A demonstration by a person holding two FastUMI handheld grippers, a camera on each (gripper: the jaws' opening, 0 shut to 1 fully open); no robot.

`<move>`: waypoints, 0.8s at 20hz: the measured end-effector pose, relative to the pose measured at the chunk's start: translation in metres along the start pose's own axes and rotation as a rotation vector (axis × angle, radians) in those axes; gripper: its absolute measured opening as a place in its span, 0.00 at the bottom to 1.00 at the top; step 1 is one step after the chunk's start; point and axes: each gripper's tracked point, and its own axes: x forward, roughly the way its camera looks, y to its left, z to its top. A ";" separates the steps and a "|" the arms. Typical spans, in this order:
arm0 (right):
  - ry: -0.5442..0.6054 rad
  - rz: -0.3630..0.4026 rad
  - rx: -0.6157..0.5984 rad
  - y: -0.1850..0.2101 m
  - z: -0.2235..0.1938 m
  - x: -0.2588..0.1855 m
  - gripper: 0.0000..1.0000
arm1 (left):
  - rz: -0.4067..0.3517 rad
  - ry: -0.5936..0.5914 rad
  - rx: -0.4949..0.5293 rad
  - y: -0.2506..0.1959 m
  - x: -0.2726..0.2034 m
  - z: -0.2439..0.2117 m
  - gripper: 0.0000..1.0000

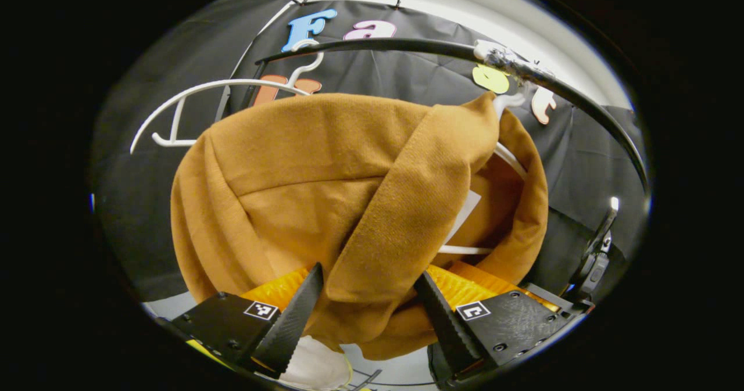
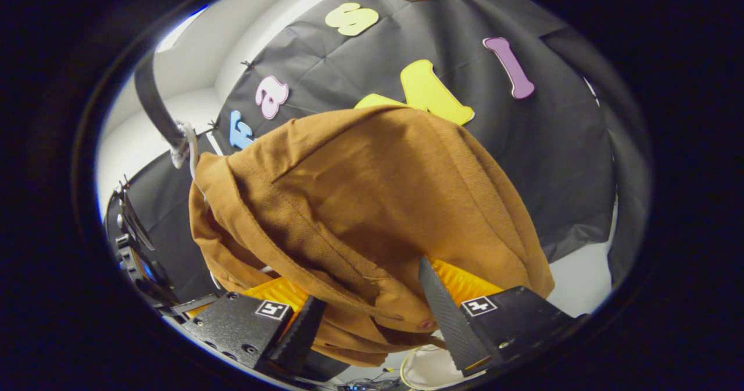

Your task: Grasp the clothes on the hanger with both hands and then place them into the laundry hamper below.

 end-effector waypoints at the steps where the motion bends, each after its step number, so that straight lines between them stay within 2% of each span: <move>1: -0.002 0.008 0.009 -0.001 0.000 -0.003 0.91 | 0.003 0.004 -0.006 0.000 0.003 -0.003 0.95; 2: 0.001 0.015 0.013 -0.003 0.001 -0.004 0.84 | 0.008 0.003 -0.007 0.000 0.005 -0.004 0.95; 3: 0.002 0.027 0.017 -0.002 0.002 -0.007 0.82 | 0.019 0.003 -0.009 0.004 0.006 -0.002 1.00; 4: 0.007 0.050 0.019 0.001 0.005 -0.007 0.82 | 0.023 0.009 -0.017 0.007 0.006 -0.002 1.00; 5: 0.010 0.074 0.019 0.004 0.005 -0.009 0.80 | 0.027 0.010 -0.032 0.011 0.007 0.000 0.87; 7: -0.012 0.096 0.031 -0.001 0.012 -0.014 0.66 | 0.017 0.018 -0.058 0.015 0.004 0.000 0.61; 9: -0.038 0.093 0.052 -0.008 0.020 -0.018 0.46 | 0.049 0.020 -0.074 0.024 0.003 0.001 0.35; 10: -0.039 0.103 0.059 -0.009 0.021 -0.020 0.35 | 0.029 0.038 -0.079 0.022 0.002 0.000 0.22; 11: -0.039 0.117 0.062 -0.008 0.022 -0.022 0.36 | 0.024 0.045 -0.081 0.024 -0.001 -0.001 0.22; 13: -0.057 0.139 0.070 -0.008 0.028 -0.026 0.27 | -0.008 0.038 -0.089 0.021 -0.007 0.002 0.12; 16: -0.094 0.185 0.118 -0.011 0.037 -0.037 0.18 | -0.042 0.030 -0.072 0.020 -0.020 0.005 0.12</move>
